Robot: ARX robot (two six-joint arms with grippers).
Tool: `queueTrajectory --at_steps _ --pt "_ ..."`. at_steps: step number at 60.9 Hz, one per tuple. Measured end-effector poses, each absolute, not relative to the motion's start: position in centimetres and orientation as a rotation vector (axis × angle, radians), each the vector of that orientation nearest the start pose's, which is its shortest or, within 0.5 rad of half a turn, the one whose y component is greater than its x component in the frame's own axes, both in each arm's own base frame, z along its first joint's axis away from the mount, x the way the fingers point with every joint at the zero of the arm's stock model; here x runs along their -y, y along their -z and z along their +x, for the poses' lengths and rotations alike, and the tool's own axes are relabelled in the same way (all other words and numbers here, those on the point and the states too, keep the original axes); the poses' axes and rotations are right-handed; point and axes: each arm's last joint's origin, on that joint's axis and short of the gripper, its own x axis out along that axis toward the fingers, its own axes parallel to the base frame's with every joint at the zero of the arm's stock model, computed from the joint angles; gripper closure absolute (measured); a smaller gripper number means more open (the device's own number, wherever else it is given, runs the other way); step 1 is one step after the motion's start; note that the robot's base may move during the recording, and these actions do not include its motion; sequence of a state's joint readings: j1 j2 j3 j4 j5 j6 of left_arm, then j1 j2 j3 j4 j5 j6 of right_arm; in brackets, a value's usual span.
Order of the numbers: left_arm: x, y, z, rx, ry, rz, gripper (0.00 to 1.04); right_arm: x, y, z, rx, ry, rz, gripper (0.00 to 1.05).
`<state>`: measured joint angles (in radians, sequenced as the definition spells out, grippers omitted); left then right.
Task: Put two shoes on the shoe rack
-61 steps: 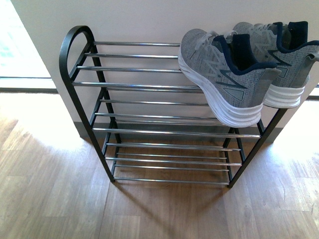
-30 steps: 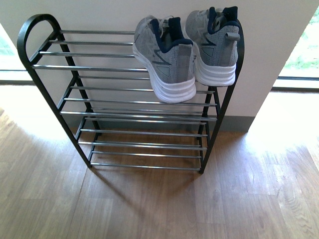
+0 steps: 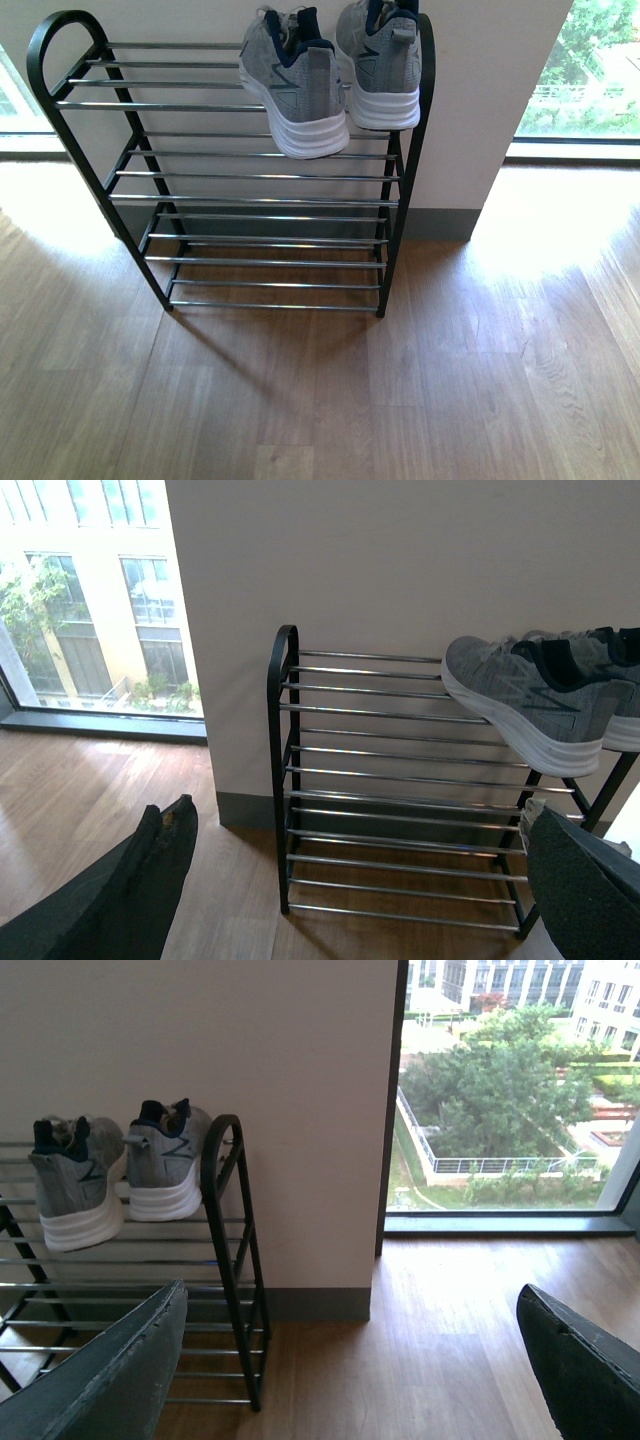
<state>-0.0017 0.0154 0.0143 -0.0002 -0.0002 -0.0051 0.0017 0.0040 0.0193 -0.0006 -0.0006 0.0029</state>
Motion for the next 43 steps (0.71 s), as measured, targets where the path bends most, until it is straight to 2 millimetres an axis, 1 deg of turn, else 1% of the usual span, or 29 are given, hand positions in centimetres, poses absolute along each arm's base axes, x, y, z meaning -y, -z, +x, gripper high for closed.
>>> queueTrajectory --at_steps 43 --pt "0.02 -16.71 9.78 -0.002 0.003 -0.004 0.09 0.0 -16.95 9.67 0.014 0.002 0.003 0.09"
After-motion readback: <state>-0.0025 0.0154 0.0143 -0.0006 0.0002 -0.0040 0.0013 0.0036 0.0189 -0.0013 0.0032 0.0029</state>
